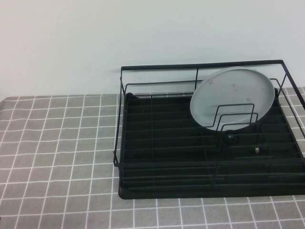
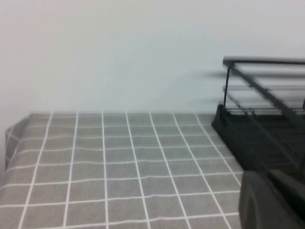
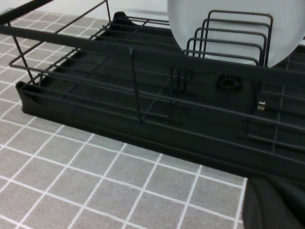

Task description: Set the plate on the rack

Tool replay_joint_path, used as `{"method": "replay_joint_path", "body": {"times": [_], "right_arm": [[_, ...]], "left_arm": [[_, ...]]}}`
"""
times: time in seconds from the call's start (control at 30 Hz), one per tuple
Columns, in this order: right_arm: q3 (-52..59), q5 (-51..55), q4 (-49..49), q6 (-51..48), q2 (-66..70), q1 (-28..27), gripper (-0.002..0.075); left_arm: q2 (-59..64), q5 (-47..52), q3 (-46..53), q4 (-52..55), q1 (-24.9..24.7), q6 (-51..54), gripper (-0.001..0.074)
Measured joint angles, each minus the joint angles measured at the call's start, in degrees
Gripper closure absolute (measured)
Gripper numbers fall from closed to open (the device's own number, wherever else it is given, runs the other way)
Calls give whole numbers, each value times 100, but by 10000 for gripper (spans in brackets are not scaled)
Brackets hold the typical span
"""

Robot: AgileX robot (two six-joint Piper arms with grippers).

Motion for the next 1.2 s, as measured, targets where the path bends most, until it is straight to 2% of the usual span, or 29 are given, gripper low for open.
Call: {"method": "replay_joint_path", "body": {"times": [0.17,0.3,0.53,1.2], "right_arm": [[0,0,29,0,0,0,729],[0,0,29,0,0,0,729],[0,0,29,0,0,0,729],[0,0,29,0,0,0,729]], "left_arm": [[-117,660,0,119,24,136,735],[-223,1252,0,109,343,136,735],[-223,1241,0,99,808,175,735],[-211,1215,0,88,796,175,735]]}}
